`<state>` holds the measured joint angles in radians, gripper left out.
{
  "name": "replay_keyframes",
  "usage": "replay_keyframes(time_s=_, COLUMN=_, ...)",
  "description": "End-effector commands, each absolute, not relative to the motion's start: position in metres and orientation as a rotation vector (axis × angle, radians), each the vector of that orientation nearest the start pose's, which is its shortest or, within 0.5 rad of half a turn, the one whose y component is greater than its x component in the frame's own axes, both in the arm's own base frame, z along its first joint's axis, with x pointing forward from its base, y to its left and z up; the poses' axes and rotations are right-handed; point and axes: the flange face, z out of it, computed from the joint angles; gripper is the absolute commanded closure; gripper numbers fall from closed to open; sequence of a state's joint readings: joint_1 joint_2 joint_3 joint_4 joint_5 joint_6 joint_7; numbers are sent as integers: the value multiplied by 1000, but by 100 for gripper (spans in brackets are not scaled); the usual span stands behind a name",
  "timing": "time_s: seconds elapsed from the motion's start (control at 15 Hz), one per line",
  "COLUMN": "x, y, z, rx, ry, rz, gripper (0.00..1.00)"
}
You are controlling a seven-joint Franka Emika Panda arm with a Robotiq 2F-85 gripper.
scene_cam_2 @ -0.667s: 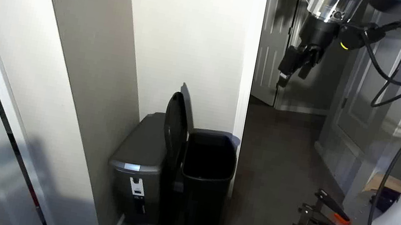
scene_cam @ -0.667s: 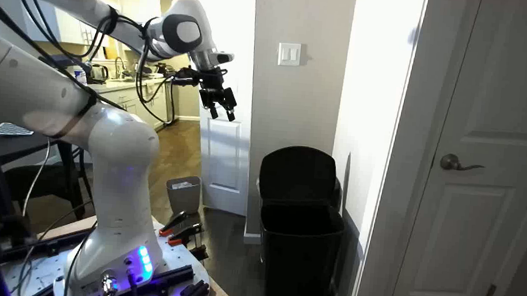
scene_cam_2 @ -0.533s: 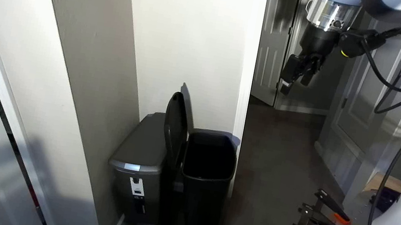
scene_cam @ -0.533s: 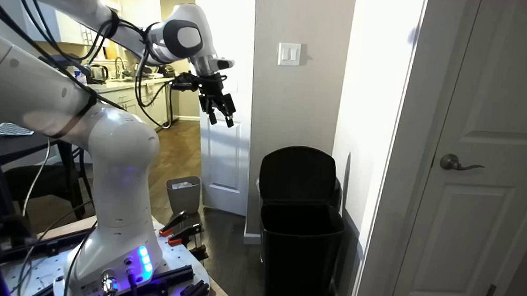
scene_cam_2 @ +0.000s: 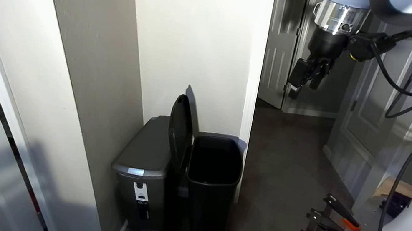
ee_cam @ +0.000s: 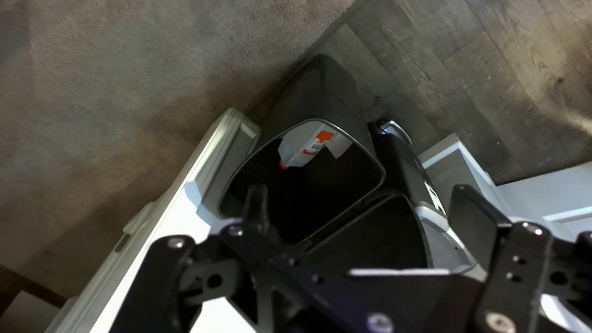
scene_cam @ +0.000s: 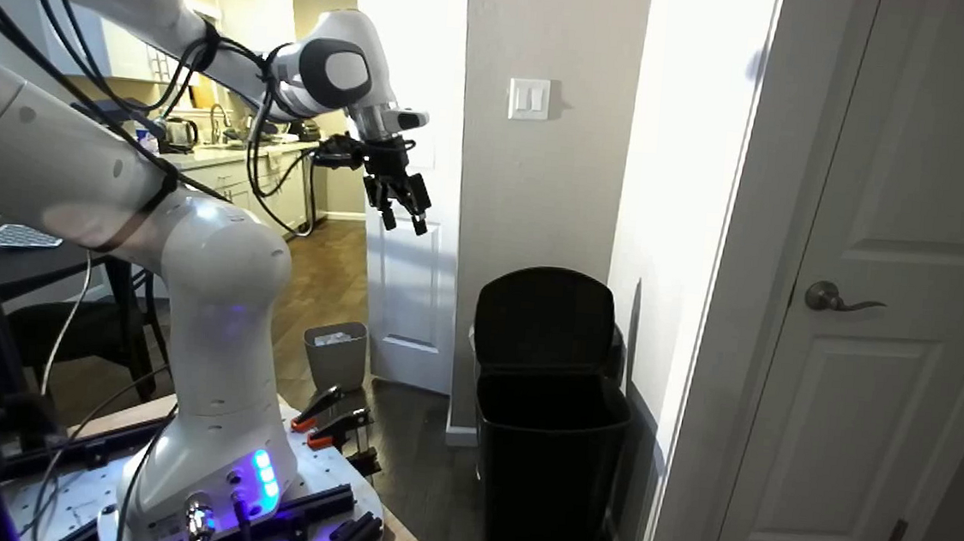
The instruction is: Close the bin
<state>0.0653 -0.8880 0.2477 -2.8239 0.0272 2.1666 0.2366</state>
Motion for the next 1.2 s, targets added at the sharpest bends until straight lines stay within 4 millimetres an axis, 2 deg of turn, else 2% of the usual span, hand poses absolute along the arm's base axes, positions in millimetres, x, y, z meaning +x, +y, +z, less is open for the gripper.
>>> replay_keyframes(time_s=0.0, x=294, y=90, z=446, rx=-3230, ry=8, rz=-402, gripper=0)
replay_keyframes(time_s=0.2, x=309, y=95, z=460, rx=-3279, ry=6, rz=-403, gripper=0)
replay_keyframes(time_s=0.47, x=352, y=98, z=486, rx=-3369, ry=0, rz=-393, gripper=0)
replay_keyframes(time_s=0.8, x=437, y=90, z=515, rx=-3449, ry=75, rz=-348, gripper=0)
replay_keyframes(time_s=1.13, x=513, y=103, z=534, rx=-3394, ry=153, rz=-347, gripper=0)
